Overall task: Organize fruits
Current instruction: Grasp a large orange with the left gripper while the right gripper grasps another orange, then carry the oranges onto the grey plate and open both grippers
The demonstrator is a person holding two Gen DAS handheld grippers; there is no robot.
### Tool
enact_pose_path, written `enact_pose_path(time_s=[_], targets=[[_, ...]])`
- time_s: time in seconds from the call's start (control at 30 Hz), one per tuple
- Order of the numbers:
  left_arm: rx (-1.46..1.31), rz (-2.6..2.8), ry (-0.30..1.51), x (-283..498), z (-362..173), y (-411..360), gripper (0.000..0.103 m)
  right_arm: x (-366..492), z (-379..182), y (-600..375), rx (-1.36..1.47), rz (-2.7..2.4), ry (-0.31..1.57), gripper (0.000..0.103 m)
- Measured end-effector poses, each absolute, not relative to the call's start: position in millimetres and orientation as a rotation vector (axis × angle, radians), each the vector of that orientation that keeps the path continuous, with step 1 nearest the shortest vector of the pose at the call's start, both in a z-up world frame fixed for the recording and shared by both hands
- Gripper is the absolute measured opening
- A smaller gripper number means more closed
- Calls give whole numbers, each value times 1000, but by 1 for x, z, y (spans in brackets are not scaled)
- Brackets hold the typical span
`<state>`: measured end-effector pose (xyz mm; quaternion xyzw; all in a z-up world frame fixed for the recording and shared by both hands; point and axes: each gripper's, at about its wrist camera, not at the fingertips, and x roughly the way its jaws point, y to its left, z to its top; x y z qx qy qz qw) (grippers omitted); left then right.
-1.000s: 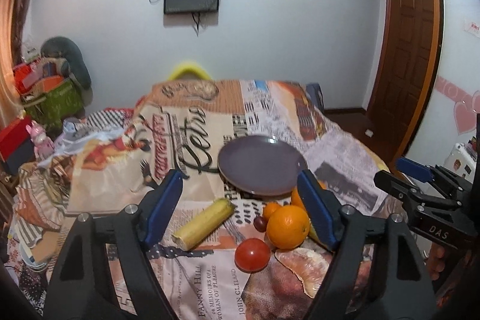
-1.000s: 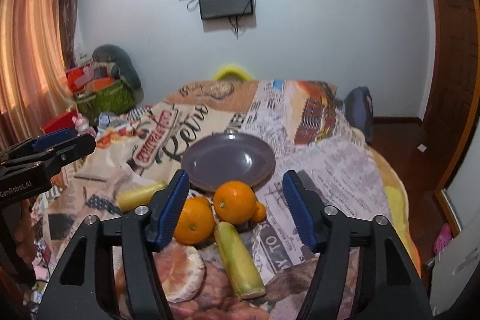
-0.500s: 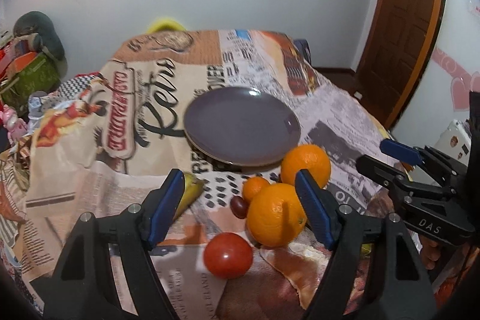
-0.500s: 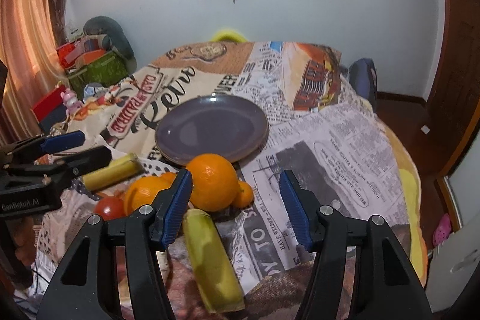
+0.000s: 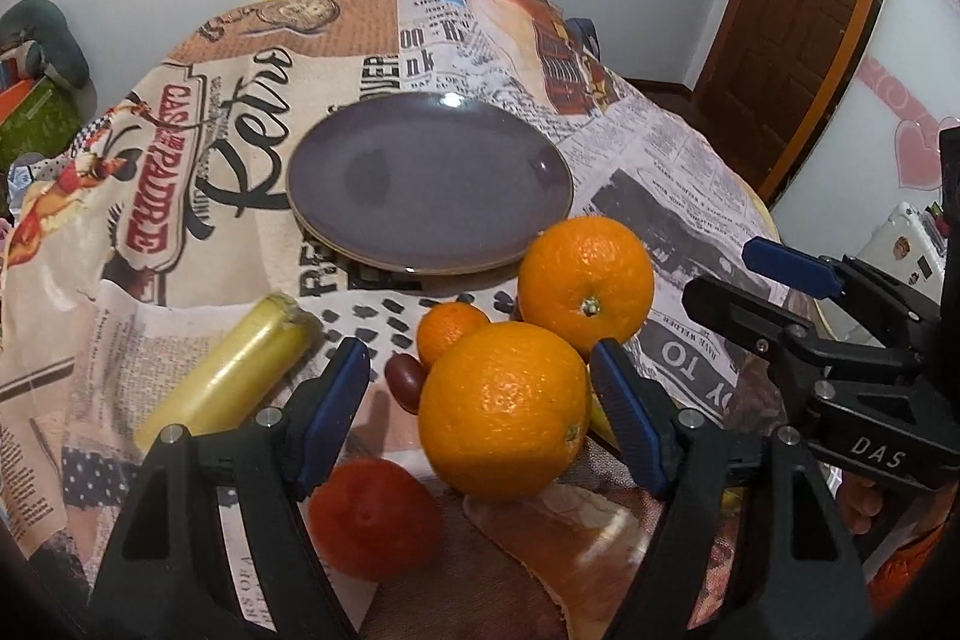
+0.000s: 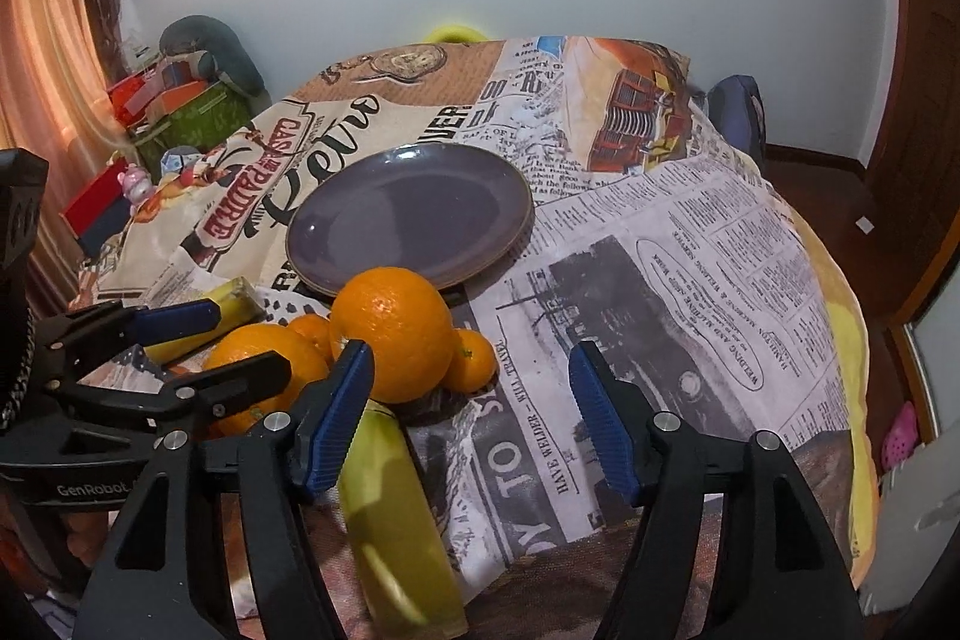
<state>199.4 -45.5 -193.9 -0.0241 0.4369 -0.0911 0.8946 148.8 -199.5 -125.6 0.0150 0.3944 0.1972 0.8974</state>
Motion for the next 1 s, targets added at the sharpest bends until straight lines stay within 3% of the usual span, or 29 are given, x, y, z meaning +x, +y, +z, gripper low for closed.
enact_pose_path(time_s=[0.2, 0.33, 1.0], targets=[[-70, -210, 943, 202, -205, -46, 74, 152, -130, -200, 37, 417, 828, 66], [-104, -246, 948, 202, -206, -44, 62, 157, -132, -199, 62, 439, 848, 68], [-139, -131, 835, 196, -167, 13, 61, 171, -145, -157, -8, 535, 872, 68]])
